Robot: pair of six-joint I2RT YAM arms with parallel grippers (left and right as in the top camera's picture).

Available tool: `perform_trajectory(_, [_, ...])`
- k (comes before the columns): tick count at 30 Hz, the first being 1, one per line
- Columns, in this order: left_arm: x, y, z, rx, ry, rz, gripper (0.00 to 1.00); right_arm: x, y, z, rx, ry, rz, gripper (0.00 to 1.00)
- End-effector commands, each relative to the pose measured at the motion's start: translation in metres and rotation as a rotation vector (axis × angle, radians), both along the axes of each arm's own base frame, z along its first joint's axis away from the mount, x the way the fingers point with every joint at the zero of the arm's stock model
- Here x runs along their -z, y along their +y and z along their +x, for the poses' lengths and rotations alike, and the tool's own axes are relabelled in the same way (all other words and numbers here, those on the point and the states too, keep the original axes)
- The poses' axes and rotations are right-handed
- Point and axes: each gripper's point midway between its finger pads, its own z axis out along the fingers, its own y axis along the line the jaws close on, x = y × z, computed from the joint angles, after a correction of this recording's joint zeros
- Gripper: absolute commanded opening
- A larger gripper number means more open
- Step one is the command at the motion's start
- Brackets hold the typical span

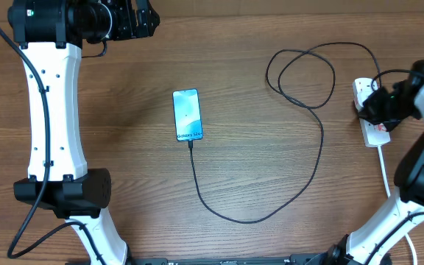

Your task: Plug charger to phone and switch on socket

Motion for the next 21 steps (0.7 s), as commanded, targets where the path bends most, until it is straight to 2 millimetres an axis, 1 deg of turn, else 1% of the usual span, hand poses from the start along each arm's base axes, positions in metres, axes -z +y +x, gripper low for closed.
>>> perform_trajectory(1, [0.002, 0.002, 0.002, 0.003, -0.002, 0.010, 1.00, 0.028, 0.006, -0.005, -0.004, 0.040, 0.032, 0.04])
perform_trajectory(5, [0.002, 0.002, 0.002, 0.003, -0.002, 0.010, 1.00, 0.021, -0.018, -0.005, 0.070, 0.040, 0.011, 0.04])
perform_trajectory(7, [0.002, 0.002, 0.002, 0.003, -0.002, 0.010, 1.00, 0.014, -0.033, -0.006, 0.104, 0.032, 0.009, 0.04])
perform_trajectory(10, [0.002, 0.002, 0.002, 0.003, -0.002, 0.009, 1.00, 0.004, -0.048, -0.008, 0.135, 0.022, 0.004, 0.04])
perform_trajectory(13, [0.002, 0.002, 0.002, 0.003, -0.002, 0.010, 1.00, -0.010, -0.063, -0.009, 0.166, 0.004, -0.005, 0.04])
perform_trajectory(16, [0.002, 0.002, 0.002, 0.003, -0.002, 0.010, 1.00, -0.028, -0.074, -0.009, 0.183, -0.021, -0.020, 0.04])
perform_trajectory(18, [0.002, 0.002, 0.002, 0.003, -0.002, 0.010, 1.00, -0.044, -0.078, -0.009, 0.185, -0.044, -0.034, 0.04])
perform_trajectory(19, [0.002, 0.002, 0.002, 0.003, -0.002, 0.010, 1.00, -0.058, -0.080, -0.008, 0.177, -0.067, -0.048, 0.04])
perform_trajectory(20, [0.002, 0.002, 0.002, 0.003, -0.002, 0.010, 1.00, -0.063, -0.080, -0.008, 0.167, -0.079, -0.052, 0.04])
perform_trajectory(21, [0.002, 0.002, 0.002, 0.003, -0.002, 0.010, 1.00, -0.072, -0.080, -0.007, 0.150, -0.100, -0.062, 0.04])
